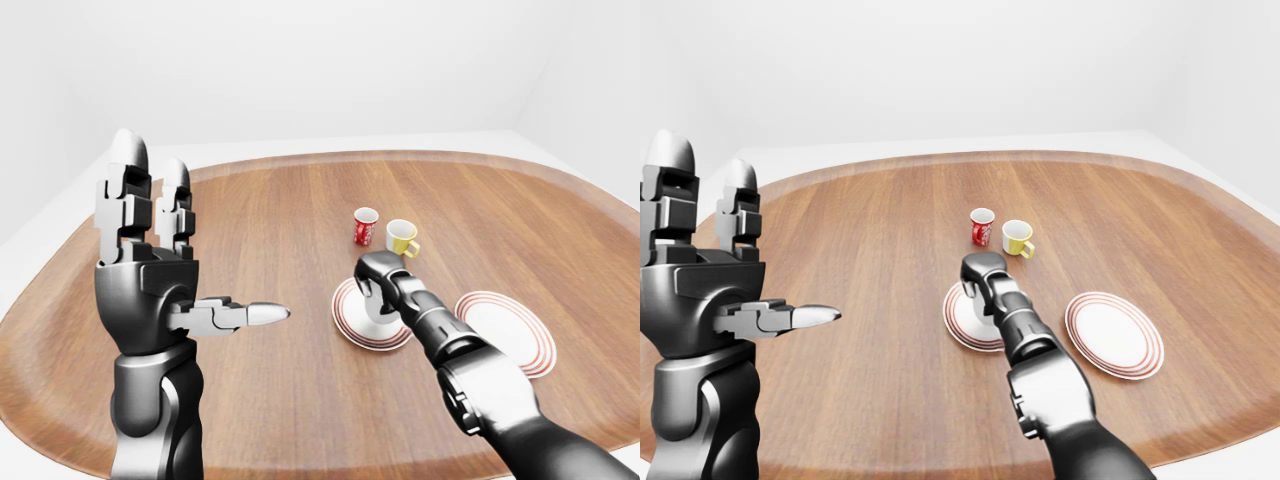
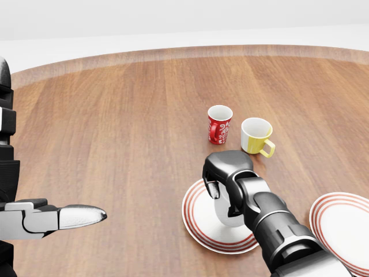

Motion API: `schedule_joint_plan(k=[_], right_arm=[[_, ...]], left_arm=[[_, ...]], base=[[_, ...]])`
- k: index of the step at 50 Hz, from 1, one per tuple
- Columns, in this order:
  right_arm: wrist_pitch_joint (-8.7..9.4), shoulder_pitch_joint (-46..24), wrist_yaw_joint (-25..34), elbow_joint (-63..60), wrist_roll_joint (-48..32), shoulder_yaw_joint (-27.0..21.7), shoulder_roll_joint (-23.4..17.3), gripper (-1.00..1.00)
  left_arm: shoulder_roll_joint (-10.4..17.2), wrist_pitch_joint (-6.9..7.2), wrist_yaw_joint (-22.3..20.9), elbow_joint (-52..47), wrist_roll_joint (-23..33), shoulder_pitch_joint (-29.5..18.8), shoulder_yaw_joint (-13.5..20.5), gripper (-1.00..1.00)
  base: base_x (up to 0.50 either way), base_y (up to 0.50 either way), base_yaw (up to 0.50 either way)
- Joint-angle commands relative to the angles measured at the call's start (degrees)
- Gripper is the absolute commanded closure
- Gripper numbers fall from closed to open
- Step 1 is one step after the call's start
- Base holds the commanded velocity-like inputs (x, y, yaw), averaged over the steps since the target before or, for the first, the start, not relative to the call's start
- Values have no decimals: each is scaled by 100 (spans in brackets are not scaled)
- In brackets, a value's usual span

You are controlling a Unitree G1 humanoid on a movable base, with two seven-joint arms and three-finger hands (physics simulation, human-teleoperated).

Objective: Put the white mug on the left plate.

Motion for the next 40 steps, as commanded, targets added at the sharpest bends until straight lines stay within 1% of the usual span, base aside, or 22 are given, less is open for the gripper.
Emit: schedule_joint_plan(k=[1, 40], right_arm=[[0, -20, -161, -14, -174, 31, -22, 100], [0, -1, -231, -3, -285, 32, -22, 100]], left_arm=[[-3, 0, 0, 7, 6, 5, -4, -95], [1, 0, 9, -40, -3, -4, -5, -95]], base=[[0, 0, 0], [0, 0, 0]])
